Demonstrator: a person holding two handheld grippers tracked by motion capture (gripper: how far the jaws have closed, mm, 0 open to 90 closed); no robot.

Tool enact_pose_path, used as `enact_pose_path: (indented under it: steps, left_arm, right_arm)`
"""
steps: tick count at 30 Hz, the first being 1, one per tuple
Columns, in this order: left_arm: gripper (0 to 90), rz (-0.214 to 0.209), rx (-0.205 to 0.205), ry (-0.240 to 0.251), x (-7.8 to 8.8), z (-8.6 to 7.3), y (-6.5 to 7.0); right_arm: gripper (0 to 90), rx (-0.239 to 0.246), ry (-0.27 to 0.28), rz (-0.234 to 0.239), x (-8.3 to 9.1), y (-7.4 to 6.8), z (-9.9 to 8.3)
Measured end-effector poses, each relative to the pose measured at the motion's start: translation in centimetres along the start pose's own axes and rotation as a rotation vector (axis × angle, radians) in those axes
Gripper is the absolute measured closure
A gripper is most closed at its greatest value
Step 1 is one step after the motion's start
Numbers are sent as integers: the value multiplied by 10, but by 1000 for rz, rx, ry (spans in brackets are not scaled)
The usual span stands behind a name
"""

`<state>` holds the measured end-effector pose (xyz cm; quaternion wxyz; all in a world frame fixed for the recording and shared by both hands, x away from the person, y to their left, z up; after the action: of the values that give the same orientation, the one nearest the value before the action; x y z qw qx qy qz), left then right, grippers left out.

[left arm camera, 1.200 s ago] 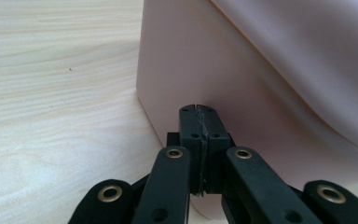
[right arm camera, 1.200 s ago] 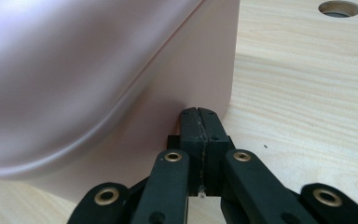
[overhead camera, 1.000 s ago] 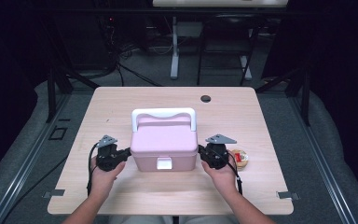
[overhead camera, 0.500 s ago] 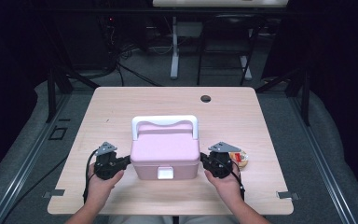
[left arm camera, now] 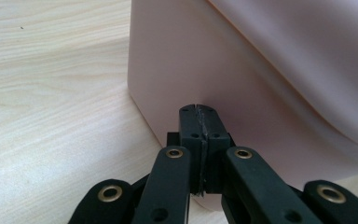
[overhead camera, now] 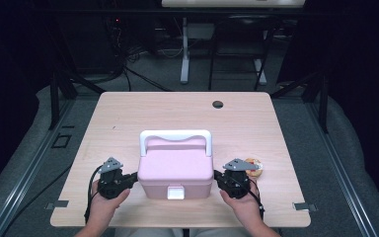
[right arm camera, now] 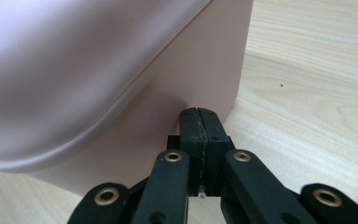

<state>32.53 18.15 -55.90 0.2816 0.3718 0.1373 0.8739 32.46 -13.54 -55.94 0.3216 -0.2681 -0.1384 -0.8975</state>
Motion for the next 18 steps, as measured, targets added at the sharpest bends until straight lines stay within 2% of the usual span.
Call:
enact_pose_path:
  steps: [8, 12, 15, 18]
  left_arm:
    - [900, -17, -1, -4, 4, -8, 6]
    - [900, -19, -9, 1, 5, -10, 7]
    - [899, -31, 18, 18, 5, -12, 7]
    - [898, -40, 12, 11, 6, -12, 7]
  right_arm:
    - [897, -11, -9, 17, 13, -7, -9]
    - [898, 3, -10, 4, 16, -9, -10]
    - [897, 7, -2, -2, 17, -10, -12]
    - [897, 0, 4, -2, 16, -10, -12]
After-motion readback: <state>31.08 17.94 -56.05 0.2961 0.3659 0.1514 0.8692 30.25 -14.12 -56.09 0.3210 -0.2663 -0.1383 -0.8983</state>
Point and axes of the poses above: each handheld gripper's, and its own axes: x roughly backward along the jaws, z roughly out of its top, y roughly to its right, the point moved 5 cm from there along -x, roughly forward along the jaws, and after that the axes turned 15 degrees about x, right-handed, at the moved point
